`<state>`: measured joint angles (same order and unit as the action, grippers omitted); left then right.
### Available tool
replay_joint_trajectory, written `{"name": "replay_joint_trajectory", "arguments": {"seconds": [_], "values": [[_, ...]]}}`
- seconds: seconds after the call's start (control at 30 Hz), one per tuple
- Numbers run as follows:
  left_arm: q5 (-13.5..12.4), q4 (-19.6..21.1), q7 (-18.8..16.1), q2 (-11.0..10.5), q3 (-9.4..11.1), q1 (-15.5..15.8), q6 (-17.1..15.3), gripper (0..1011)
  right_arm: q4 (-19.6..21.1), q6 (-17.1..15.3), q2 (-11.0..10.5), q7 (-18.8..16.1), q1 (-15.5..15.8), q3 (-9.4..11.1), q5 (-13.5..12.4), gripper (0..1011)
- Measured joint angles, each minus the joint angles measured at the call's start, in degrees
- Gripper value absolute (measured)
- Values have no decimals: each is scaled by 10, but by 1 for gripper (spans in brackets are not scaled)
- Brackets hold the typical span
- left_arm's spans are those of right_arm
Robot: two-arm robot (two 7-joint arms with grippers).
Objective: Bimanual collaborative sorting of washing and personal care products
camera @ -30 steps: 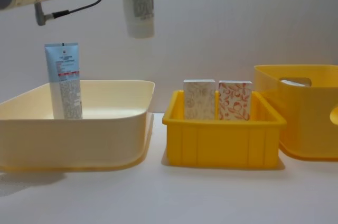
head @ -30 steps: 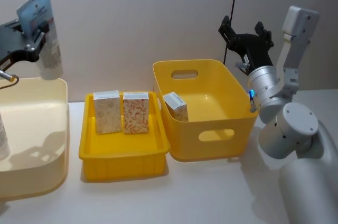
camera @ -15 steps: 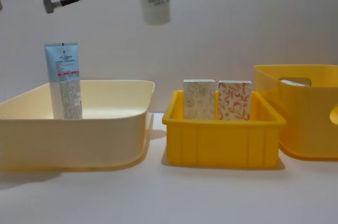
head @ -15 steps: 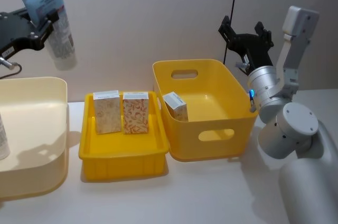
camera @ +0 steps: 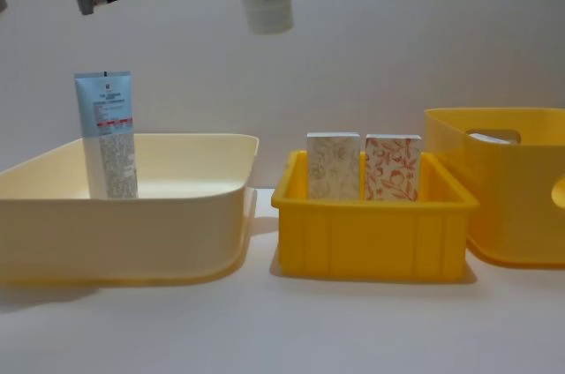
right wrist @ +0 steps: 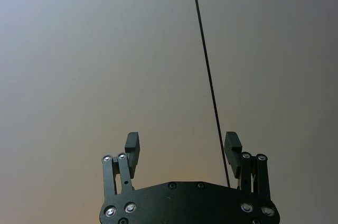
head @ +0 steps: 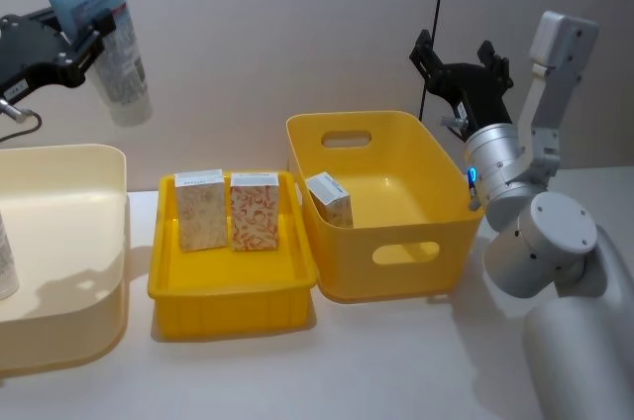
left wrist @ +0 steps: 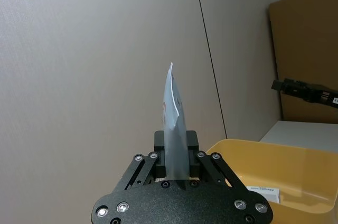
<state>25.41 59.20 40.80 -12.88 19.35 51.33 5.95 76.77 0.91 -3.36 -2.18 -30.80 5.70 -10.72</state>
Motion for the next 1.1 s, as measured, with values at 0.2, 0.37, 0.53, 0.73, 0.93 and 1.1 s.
{"name": "replay_joint_trajectory", "arguments": {"seconds": [0.2,0.37,0.53,0.73,0.93,1.1], "values": [[2,-3,4,0,0,3,1,229,0,0,0,0,0,0,0,1001],[4,-6,7,1,1,4,2,229,-1,0,0,0,0,0,0,1001],[5,-7,9,1,1,5,2,229,-10,4,-1,-9,-6,-2,0,1001],[6,-8,10,1,1,6,2,227,-30,12,-6,-35,-18,-12,-6,1001],[6,-9,11,1,1,7,3,229,-50,20,-13,-74,-30,-26,-18,1001],[7,-9,12,1,1,7,3,227,-60,21,-19,-111,-37,-38,-31,1001]]}}
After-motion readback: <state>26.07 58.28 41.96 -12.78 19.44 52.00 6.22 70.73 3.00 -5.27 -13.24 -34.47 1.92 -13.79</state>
